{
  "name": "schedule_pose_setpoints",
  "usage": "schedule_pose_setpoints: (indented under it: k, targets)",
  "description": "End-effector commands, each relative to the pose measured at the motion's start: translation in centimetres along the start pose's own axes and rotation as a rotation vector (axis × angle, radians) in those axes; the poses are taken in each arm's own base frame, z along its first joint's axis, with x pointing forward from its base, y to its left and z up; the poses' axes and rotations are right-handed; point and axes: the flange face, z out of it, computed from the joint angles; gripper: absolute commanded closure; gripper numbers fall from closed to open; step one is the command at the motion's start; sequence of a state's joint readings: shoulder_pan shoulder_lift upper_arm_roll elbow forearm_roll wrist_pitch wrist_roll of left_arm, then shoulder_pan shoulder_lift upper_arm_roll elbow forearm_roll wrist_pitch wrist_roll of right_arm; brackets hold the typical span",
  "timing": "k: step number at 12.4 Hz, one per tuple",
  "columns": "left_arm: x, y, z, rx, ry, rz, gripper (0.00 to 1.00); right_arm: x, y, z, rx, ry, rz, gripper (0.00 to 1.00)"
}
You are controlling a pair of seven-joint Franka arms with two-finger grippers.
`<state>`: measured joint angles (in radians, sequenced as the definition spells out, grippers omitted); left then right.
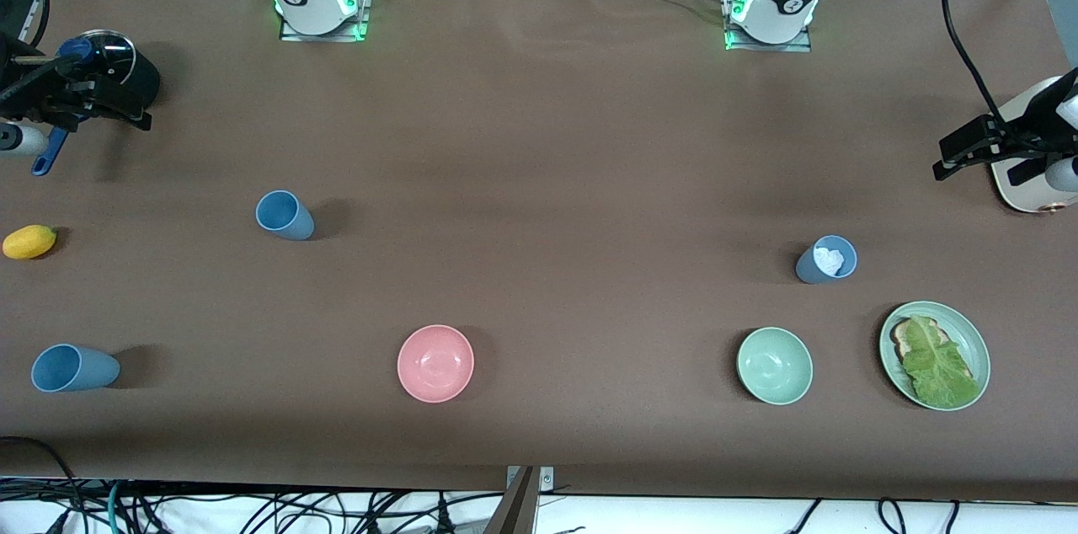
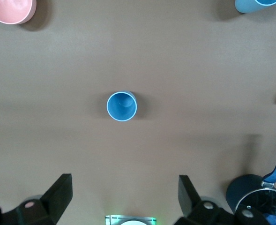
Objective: Stack blue cups with both arms
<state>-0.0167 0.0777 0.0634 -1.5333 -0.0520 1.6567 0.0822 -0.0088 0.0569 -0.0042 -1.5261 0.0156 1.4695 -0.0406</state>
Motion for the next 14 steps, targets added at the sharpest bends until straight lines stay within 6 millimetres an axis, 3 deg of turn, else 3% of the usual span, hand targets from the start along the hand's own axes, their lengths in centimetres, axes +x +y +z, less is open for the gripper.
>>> schedule_pose_setpoints:
  k: [1, 14]
  targets:
    - [0.41, -0.10, -0.64, 0.010, 0.000, -0.008, 0.00, -0.29, -0.34, 0.19, 0.018, -0.003, 0.007, 0.00]
    - [0.41, -0.10, -0.64, 0.010, 0.000, -0.008, 0.00, -0.59, -0.20, -0.12, 0.005, -0.014, -0.001, 0.00]
